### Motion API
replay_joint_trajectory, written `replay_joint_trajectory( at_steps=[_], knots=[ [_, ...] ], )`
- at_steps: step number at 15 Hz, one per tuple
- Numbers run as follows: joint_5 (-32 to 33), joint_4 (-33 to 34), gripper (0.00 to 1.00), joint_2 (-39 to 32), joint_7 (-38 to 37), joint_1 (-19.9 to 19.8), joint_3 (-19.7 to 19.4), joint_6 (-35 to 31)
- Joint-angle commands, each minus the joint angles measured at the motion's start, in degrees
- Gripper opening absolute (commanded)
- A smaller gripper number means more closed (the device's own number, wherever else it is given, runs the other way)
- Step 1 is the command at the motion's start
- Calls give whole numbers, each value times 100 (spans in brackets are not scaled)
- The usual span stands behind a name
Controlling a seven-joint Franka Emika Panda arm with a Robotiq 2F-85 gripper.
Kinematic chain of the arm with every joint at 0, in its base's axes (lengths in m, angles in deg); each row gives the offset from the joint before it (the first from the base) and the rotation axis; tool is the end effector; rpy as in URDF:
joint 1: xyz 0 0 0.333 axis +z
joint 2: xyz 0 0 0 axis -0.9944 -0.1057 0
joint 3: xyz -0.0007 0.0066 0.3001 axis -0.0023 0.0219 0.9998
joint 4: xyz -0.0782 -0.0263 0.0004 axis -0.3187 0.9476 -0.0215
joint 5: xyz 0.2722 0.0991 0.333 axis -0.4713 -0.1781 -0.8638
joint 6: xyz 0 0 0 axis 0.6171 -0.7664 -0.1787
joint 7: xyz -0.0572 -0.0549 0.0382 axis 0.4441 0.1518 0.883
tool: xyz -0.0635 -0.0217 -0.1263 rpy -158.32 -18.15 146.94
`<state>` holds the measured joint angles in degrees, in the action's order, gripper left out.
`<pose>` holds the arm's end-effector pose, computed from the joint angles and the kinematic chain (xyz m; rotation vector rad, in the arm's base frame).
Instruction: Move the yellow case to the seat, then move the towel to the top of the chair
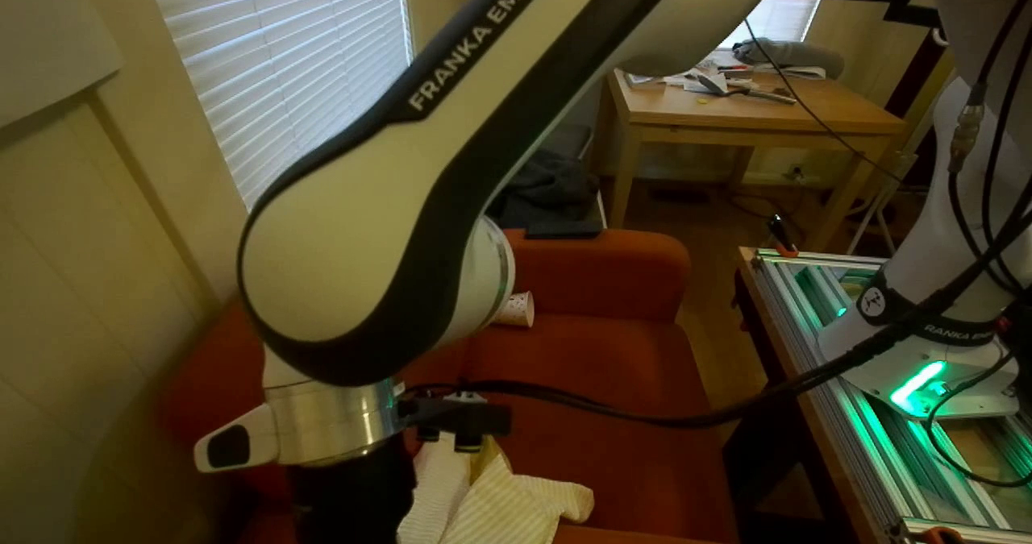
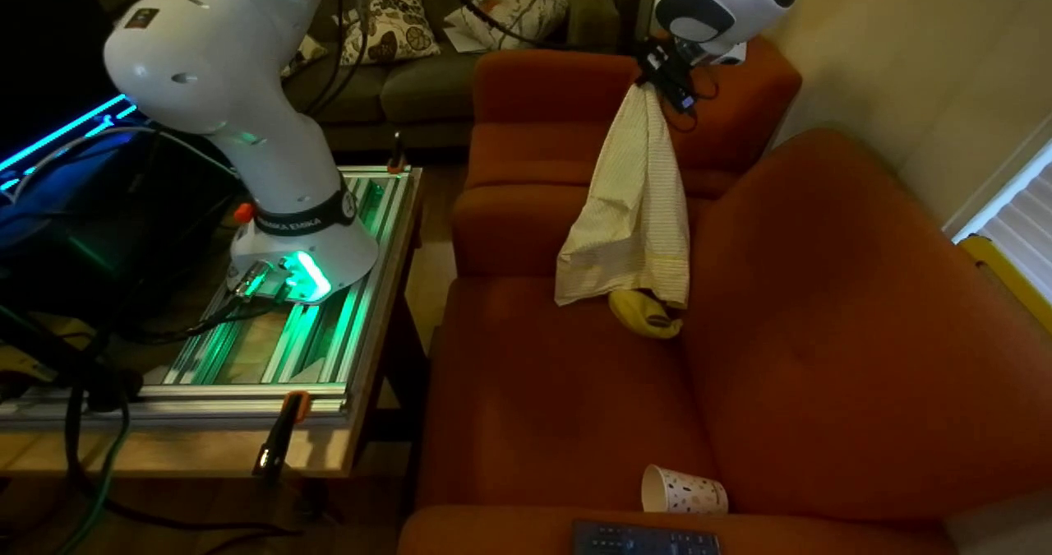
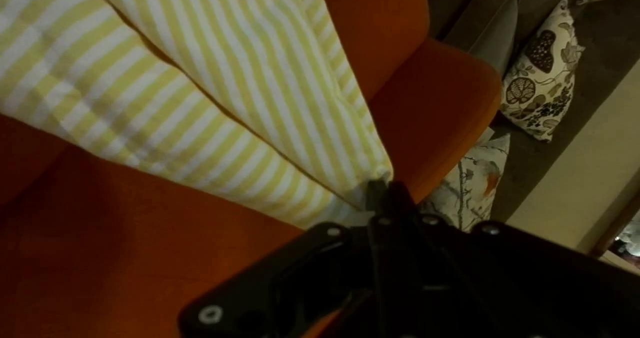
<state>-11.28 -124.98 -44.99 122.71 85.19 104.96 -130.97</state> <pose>0.6104 0.3535 0.1344 -2.1326 -1.0057 -0.0293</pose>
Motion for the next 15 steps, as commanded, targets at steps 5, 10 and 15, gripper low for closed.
replay_joint_trajectory(
  at_steps=[5,10,15],
  knots=[
    [397,1108,1,-789,-791,685,-462,340],
    [860,1603,41,-1127,-1568,900,-618,356],
    [1269,1769,76,-1228,-2231,951,-714,215]
  ],
)
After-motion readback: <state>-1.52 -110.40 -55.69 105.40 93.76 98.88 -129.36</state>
